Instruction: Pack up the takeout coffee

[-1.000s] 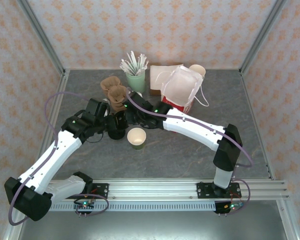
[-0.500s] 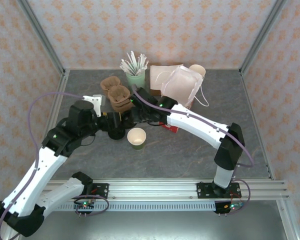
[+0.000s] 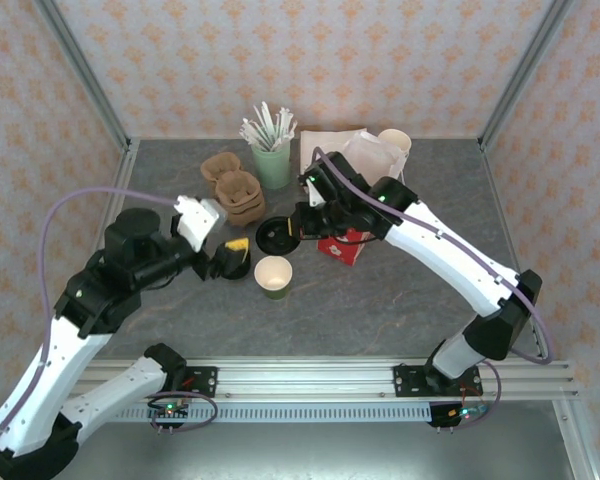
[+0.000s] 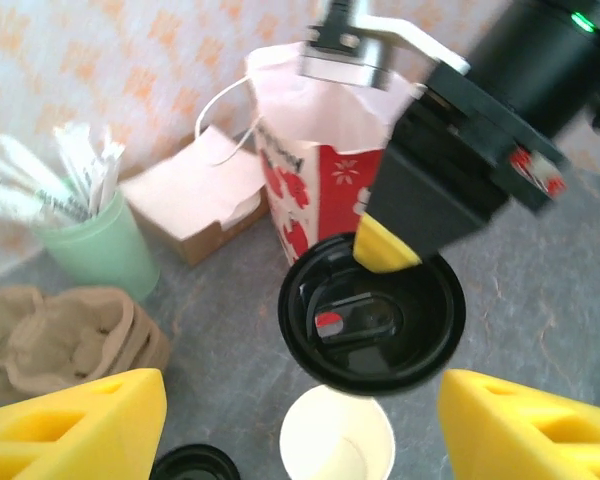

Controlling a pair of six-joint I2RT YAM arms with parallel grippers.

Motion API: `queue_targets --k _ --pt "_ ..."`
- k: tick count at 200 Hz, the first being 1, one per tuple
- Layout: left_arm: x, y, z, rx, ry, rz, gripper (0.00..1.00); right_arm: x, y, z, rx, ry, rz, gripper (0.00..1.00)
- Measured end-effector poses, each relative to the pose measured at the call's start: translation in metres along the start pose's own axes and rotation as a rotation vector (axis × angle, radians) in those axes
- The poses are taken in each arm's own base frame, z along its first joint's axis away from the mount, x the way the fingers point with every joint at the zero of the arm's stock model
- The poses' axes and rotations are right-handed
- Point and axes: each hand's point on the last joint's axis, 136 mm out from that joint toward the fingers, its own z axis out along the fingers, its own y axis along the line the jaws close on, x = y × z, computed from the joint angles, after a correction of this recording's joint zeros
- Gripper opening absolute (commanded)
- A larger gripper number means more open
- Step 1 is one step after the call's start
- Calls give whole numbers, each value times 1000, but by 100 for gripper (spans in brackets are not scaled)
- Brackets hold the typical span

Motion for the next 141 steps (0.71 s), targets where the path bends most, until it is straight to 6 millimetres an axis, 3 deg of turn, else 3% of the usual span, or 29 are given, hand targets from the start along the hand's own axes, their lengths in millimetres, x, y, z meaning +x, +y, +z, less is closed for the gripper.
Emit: queue_targets --k 29,49,87,116,123,128,141 --pt "15 -27 -7 100 -29 229 79 13 3 -1 -27 64 -3 0" --pt "34 -42 -4 161 -24 371 75 18 3 -3 -49 97 3 0" --pt "48 -59 2 221 -17 586 74 26 3 0 -84 145 20 0" --pt "55 -64 14 236 22 668 84 32 7 1 -110 176 23 0" --pt "58 -64 19 239 42 674 90 33 8 1 -117 180 22 0" --pt "60 -63 22 239 56 679 99 33 8 1 -119 183 22 0" --pt "65 -61 31 235 96 674 100 34 9 1 -127 189 22 0"
